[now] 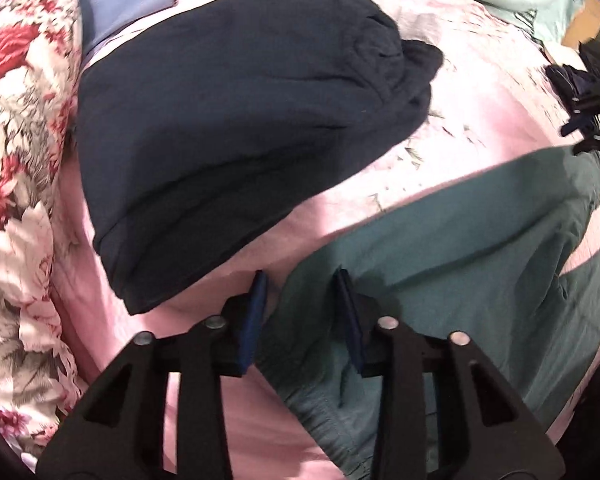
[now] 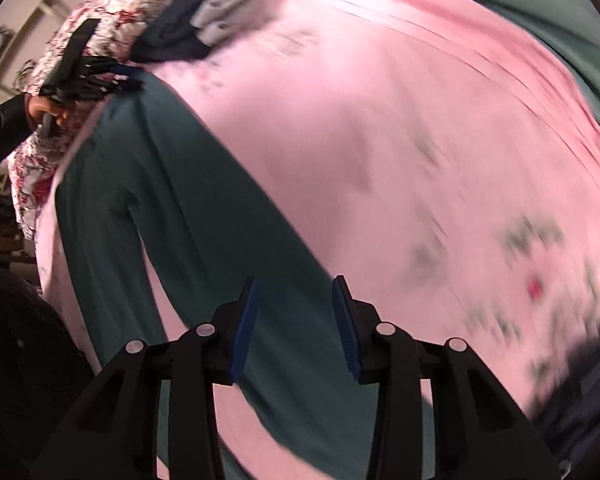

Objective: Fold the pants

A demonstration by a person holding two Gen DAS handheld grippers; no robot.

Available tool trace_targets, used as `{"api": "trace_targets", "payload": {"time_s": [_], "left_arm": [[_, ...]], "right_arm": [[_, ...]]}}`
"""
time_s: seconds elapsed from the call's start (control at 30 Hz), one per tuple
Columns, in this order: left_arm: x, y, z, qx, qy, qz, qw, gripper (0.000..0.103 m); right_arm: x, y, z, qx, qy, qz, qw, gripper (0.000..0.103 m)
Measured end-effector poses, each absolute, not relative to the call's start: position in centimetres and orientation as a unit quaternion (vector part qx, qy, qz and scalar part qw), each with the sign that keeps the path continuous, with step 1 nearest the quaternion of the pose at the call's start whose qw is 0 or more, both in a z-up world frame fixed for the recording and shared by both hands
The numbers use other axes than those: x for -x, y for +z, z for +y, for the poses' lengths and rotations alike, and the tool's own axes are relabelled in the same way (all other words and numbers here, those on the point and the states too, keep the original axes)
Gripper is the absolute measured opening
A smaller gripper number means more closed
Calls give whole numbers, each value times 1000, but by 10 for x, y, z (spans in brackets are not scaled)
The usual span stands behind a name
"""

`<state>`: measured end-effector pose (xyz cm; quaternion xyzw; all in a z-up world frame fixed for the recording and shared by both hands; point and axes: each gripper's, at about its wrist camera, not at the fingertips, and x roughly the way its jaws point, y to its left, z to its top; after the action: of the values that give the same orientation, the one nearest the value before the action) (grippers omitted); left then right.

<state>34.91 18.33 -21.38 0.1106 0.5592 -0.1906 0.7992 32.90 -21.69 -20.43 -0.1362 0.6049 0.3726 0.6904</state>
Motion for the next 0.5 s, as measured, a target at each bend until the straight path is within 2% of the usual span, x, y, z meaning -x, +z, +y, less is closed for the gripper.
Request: {"api": "trace_targets", "payload": {"time_s": [0.1,0.23,0.3,0.47,0.5], "left_arm": [[-347,-213,175,-127,-199,554,799,20],[-346,-214,168,-144,-207,549,797,18],[-348,-213,165,-137,-212,551,796,13],[-353,-209,161,-148,-218,546,795,7],[-351,-207,159,-151,-218,543,797,7]], "right_arm": [[-336,-218,-195,168,374,610,678,32],[-326,-232,-174,243,368,608,661,27],[-323,-232,-170,261,367,600,661,24],[-330,-232,-169,260,350,609,663,2],[-331,-231,-169,253,350,613,662,2]]}}
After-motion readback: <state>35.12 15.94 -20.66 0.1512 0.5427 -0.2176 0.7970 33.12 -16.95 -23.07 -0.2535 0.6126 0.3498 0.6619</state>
